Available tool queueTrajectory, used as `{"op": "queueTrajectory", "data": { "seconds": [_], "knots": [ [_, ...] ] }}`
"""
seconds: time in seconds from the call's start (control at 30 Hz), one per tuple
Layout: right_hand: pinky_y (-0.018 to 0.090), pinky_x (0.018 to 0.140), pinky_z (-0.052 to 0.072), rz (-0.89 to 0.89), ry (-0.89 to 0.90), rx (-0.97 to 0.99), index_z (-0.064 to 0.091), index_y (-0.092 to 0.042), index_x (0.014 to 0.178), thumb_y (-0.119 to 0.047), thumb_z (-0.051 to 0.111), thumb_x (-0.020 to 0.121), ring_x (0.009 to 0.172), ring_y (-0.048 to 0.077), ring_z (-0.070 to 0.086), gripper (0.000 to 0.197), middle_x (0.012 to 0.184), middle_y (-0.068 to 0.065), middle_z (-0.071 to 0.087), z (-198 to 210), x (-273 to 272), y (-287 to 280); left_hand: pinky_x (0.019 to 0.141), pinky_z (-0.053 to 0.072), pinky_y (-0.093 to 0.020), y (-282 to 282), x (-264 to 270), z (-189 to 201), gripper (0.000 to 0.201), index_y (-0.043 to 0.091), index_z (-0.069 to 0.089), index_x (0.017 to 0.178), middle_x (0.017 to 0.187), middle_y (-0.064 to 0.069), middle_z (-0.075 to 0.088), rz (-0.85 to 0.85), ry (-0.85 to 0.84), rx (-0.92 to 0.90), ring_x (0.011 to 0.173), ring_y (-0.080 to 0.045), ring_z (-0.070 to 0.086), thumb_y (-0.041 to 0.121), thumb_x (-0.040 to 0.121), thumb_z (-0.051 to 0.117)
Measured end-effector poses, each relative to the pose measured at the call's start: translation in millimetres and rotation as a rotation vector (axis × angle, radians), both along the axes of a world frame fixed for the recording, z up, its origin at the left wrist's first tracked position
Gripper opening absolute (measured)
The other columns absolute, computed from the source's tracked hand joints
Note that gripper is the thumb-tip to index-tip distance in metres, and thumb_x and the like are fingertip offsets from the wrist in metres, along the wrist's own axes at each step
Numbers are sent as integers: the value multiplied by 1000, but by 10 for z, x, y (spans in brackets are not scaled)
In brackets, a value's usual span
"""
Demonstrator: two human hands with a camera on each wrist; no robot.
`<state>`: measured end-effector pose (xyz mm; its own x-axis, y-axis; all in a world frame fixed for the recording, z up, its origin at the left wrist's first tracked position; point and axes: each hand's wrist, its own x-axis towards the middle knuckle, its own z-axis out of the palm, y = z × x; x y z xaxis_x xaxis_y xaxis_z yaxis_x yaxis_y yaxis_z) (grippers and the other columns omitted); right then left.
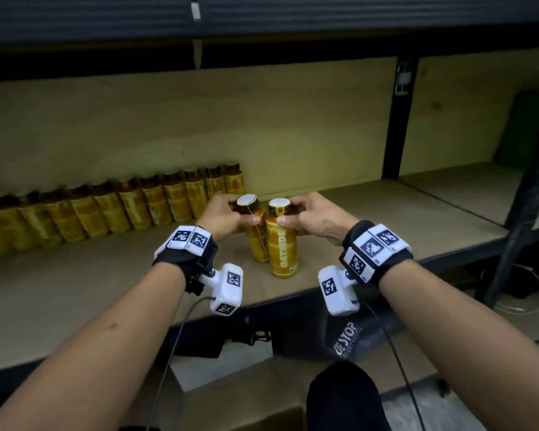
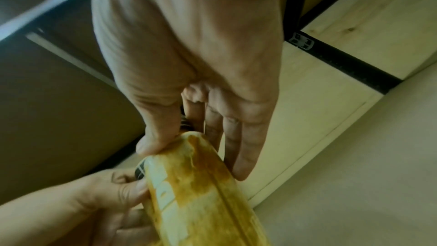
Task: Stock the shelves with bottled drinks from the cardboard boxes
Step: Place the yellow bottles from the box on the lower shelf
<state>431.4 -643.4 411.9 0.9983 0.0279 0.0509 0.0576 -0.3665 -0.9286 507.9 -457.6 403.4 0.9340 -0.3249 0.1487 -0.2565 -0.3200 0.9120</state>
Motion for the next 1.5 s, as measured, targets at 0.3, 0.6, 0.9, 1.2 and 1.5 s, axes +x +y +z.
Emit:
{"op": "queueTrajectory", "data": {
  "seconds": [0.3, 0.6, 0.9, 1.2, 1.5],
  "knots": [
    [39, 96, 54, -219, 27, -166, 65, -10, 121, -22, 74, 85, 103, 23, 65, 39, 113, 8, 69, -18, 921, -238, 93, 46, -30, -643, 982, 95, 60, 10, 54, 130, 130, -5, 57, 118, -129, 409, 114, -28, 58, 24, 77, 78],
    [36, 96, 52, -301, 17, -325, 64, -10, 124, -33, 73, 84, 111, 27, 62, 46, 124, 9, 64, 15, 1558, -443, 110, 32, -38, -667, 1996, -16, 54, 10, 44, 140, 145, -13, 44, 216, -262, 676, 130, -30, 44, 43, 97, 47],
    [45, 93, 53, -331, 9, -253, 57, -3, 127, -23, 66, 90, 110, 35, 61, 43, 124, 18, 61, 19, 2201, -420, 98, 46, -43, -832, 2563, -157, 47, 13, 58, 119, 122, -14, 61, 267, -308, 553, 109, -34, 59, 47, 87, 57],
    [33, 90, 49, -456, -51, -172, 59, -6, 124, -22, 61, 91, 115, 31, 60, 37, 124, 15, 62, 3, 2718, -189, 96, 47, -49, -859, 2955, -259, 69, 13, 55, 125, 125, -15, 58, 286, -345, 563, 111, -36, 56, 63, 79, 44],
    [40, 90, 52, -348, -23, -242, 61, -5, 118, -21, 57, 96, 110, 36, 61, 28, 113, 18, 62, 78, 2514, -133, 101, 45, -47, -830, 2411, -73, 98, 13, -5, 152, 146, -21, 38, 222, -204, 522, 124, -37, 49, 44, 88, 62]
  ]
}}
